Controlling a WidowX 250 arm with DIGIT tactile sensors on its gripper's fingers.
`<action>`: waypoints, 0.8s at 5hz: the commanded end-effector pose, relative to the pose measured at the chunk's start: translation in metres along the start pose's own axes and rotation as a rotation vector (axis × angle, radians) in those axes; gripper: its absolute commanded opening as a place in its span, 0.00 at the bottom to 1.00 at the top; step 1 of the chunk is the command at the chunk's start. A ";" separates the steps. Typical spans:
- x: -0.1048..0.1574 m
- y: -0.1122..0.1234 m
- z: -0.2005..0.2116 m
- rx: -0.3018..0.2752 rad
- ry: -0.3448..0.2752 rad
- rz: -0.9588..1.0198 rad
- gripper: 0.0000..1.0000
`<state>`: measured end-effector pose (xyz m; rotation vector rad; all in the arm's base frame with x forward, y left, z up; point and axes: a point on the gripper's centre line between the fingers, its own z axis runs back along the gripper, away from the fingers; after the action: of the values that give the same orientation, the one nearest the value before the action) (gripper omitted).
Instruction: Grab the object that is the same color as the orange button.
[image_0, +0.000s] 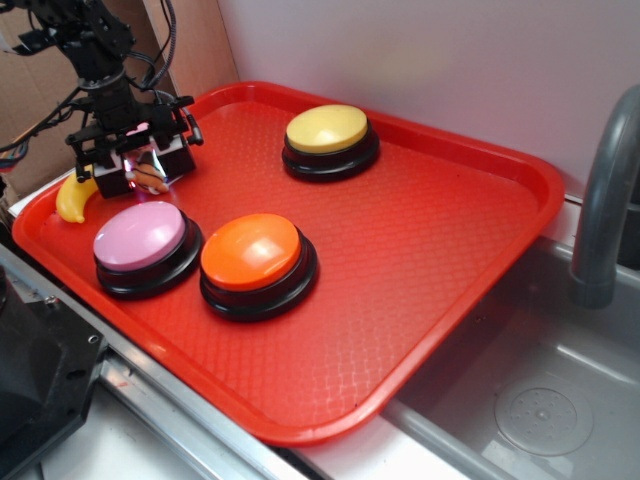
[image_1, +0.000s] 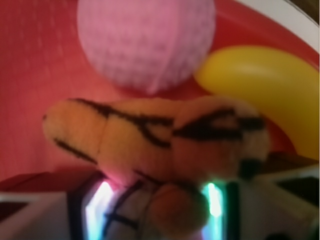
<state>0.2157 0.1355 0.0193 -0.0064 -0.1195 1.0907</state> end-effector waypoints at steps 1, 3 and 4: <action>-0.006 -0.021 0.076 -0.014 -0.032 -0.294 0.00; -0.051 -0.046 0.120 -0.016 0.035 -0.607 0.00; -0.078 -0.059 0.134 -0.045 0.050 -0.759 0.00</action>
<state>0.2191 0.0233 0.1286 -0.0240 -0.0127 0.3514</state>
